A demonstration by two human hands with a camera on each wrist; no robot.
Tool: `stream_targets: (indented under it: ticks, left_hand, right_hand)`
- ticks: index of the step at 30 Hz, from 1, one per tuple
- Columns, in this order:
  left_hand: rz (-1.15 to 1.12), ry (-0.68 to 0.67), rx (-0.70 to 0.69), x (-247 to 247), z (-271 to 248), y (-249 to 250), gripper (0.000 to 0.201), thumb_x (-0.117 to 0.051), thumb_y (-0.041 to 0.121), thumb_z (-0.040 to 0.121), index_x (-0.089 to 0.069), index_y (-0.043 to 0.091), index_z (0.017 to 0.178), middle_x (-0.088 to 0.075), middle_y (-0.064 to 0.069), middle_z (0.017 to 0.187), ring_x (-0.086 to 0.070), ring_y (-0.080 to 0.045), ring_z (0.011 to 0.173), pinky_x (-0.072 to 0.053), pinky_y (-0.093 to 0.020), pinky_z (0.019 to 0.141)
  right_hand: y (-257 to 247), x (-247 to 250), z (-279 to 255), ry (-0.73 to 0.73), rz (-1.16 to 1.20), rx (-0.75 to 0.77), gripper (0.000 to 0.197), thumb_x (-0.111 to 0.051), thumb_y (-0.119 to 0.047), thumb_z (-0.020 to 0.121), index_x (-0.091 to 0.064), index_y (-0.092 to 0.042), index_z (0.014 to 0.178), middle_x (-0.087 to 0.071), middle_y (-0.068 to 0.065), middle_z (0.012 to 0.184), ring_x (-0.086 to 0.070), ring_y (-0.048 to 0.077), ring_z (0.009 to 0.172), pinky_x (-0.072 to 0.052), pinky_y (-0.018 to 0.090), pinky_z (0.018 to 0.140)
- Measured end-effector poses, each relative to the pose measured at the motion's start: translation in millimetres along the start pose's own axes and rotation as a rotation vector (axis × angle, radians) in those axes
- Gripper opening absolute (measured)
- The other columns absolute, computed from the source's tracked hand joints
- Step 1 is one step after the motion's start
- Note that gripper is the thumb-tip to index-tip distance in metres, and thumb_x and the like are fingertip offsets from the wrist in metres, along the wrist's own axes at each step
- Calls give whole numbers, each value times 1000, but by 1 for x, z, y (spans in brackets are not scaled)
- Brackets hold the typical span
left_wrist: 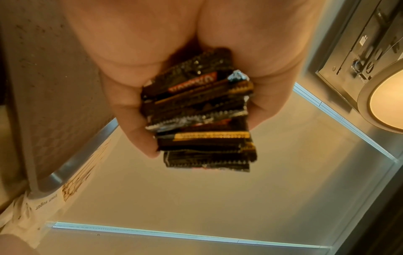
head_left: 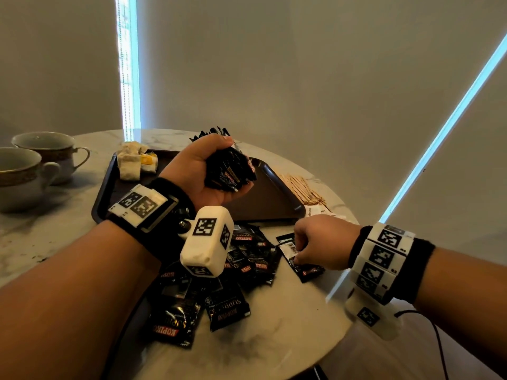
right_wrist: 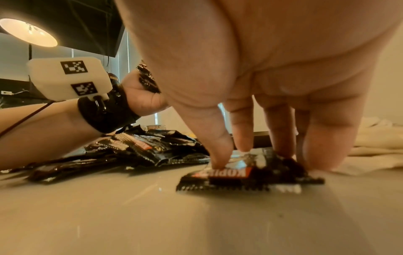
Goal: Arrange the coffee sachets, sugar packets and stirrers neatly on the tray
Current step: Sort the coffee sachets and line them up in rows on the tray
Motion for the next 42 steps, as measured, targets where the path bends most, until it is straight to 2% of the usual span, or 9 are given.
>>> stream_targets:
  ticks: [6,11,16,20,23,29,34,38,42]
  left_hand:
    - [20,-5,18,-3,-3,-2,42,-69,26,74,-56,8,109,-67,-14,93,-70,-28,87,-59,-44,75]
    - [37,41,23,1,-5,-2,42,-68,23,78,-55,7,114,-67,-14,99,-68,-32,98,-58,-46,77]
    - [77,46,49,-6,-10,-4,27,-61,21,88,-57,6,110,-68,-17,104,-67,-34,99,-55,-48,86]
    - [91,-82,160,-21,-17,-17,54,-74,23,74,-58,7,122,-69,-18,112,-70,-34,99,-58,-46,83]
    - [88,-187,190,-30,-19,-23,57,-70,28,75,-60,9,128,-70,-17,110,-69,-30,96,-60,-43,81]
    - [9,-275,60,-35,-19,-8,39,-58,30,86,-73,11,116,-70,-12,102,-69,-27,91,-58,-40,79]
    - [-19,-326,42,-37,-20,-4,42,-57,26,90,-67,10,127,-64,-15,107,-63,-29,98,-53,-42,91]
    - [1,-321,42,-37,-22,-4,34,-57,25,91,-64,-1,113,-67,-17,99,-67,-30,93,-54,-43,91]
    - [35,-374,64,-45,-27,-10,41,-51,29,98,-43,11,135,-58,-21,116,-59,-36,104,-46,-46,95]
  right_hand:
    - [5,0,0,3,139,-78,51,-82,-31,80,-51,-25,120,-57,-5,107,-57,14,98,-53,26,82]
    - [21,18,-1,81,359,-102,41,-78,-18,82,-54,-29,113,-58,-2,111,-63,18,96,-60,35,82]
    - [23,79,-8,361,1205,58,33,-62,4,88,-52,-15,114,-66,15,110,-70,33,95,-61,46,78]
    - [-18,110,-19,234,1785,350,51,-61,8,73,-50,-6,121,-72,12,89,-73,28,80,-62,40,66]
    - [-50,111,-17,203,1684,433,50,-67,2,67,-53,-7,115,-72,10,91,-72,26,83,-62,40,72]
    - [-68,107,-13,329,1302,448,29,-68,-8,88,-57,-16,113,-68,3,102,-71,10,82,-58,23,68]
    - [-67,118,-26,494,969,462,33,-70,-25,89,-61,-23,120,-49,2,125,-56,-21,84,-47,3,63]
    - [-74,125,-35,523,758,558,63,-73,-64,63,-49,-36,115,-36,-10,142,-48,-12,110,-51,10,81]
    - [-91,116,-37,333,729,699,66,-93,-18,60,-45,-6,103,-61,12,121,-67,19,103,-61,37,79]
Point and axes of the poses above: each hand's wrist, its own z-axis towards the middle knuckle, its own x-axis out of the back of the hand, y = z × x, the point moved 9 cm from there along z, towards the middle knuckle
